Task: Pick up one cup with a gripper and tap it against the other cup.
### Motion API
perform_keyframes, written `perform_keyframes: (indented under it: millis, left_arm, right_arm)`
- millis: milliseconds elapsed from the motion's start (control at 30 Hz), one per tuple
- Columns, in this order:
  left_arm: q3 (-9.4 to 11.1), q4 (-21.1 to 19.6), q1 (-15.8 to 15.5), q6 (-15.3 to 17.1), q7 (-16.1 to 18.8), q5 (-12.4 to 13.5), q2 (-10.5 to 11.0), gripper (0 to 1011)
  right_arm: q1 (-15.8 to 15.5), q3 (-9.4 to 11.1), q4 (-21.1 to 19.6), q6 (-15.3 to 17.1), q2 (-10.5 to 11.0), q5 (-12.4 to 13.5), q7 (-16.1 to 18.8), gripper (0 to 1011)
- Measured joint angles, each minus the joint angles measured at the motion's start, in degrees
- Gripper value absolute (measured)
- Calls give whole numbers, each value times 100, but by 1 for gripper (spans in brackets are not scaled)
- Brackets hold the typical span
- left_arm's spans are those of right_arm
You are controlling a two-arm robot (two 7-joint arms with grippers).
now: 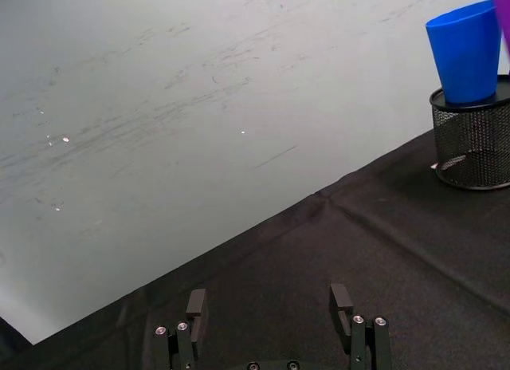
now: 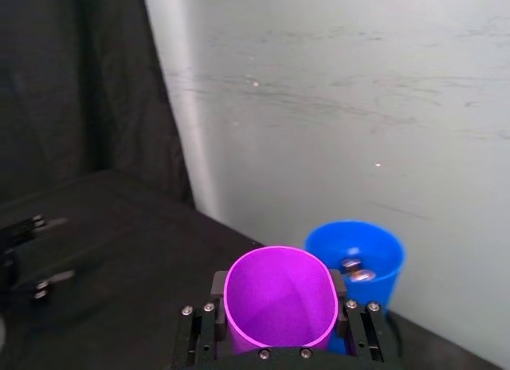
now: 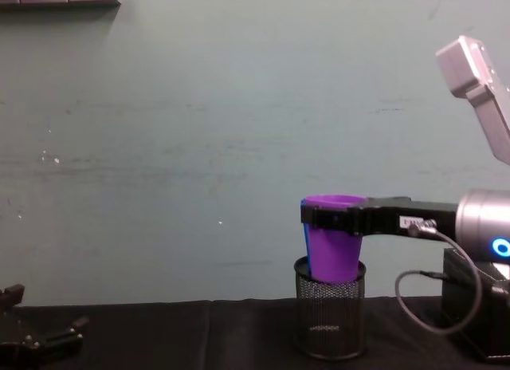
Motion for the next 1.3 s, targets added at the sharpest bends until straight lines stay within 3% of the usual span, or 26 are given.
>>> perform_keyframes:
  millis: [300, 600, 933, 1300]
  left_arm:
    - [0, 0, 0, 0, 0, 0, 0, 1000]
    - [0, 0, 0, 0, 0, 0, 0, 1000]
    - [0, 0, 0, 0, 0, 0, 0, 1000]
    - [0, 0, 0, 0, 0, 0, 0, 1000]
  right_arm:
    - [-908, -16, -1186, -131, 450, -2, -67, 726]
    - [-1714, -23, -1777, -588, 788, -257, -186, 726]
    - [-2087, 26, -1513, -1159, 685, -490, -204, 726]
    - [-2022, 38, -905, -1560, 392, -739, -171, 726]
